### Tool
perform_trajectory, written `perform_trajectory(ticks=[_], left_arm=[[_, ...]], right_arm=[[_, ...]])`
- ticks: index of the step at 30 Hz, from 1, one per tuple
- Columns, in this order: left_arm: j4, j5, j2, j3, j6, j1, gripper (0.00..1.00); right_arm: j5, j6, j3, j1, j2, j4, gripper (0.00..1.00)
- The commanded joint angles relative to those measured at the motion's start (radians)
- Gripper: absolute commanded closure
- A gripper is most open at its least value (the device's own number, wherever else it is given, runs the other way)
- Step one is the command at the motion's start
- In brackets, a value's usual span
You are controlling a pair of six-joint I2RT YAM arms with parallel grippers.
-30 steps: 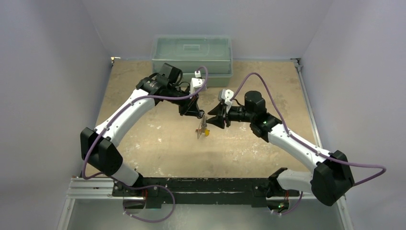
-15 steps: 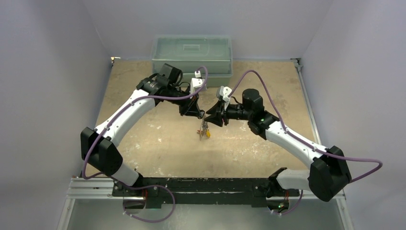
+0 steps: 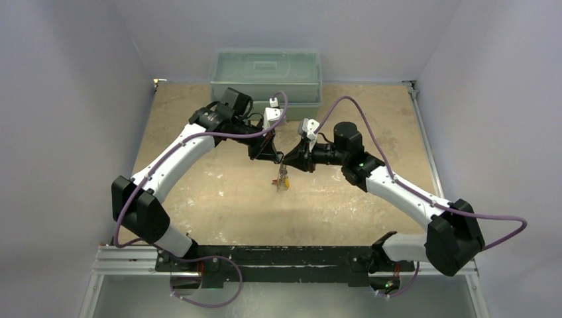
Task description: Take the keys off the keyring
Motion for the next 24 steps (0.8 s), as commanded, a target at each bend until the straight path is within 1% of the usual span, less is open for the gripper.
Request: perform_trajectory(ticks=[1,3,5,6,24], left_arm=[[0.032,0.048,-0.032,0.004,-0.010,-0.004,1.00],[0.034,0.050,-0.030,0.004,-0.011,-0.003,1.00],[0.034,0.050,-0.029,0.004,-0.012,-0.004,1.00],[0.036,0.049,-0.028,0.004,-0.013,-0.002,1.00],[0.087,-0.025,-0.015,0.024,-0.104,0.019,1.00]], right_arm=[[0.013,-0.013,0.033,0.007,-0.001,0.035,0.83],[0.014,-0.015,0.032,0.007,-0.003,0.036,0.89],[0.013,-0.021,0.029,0.007,-0.006,0.035,0.98],[0.013,-0.025,0.028,0.007,-0.008,0.035,1.00],[-0.003,-0.083,-0.020,0.006,-0.055,0.009,1.00]])
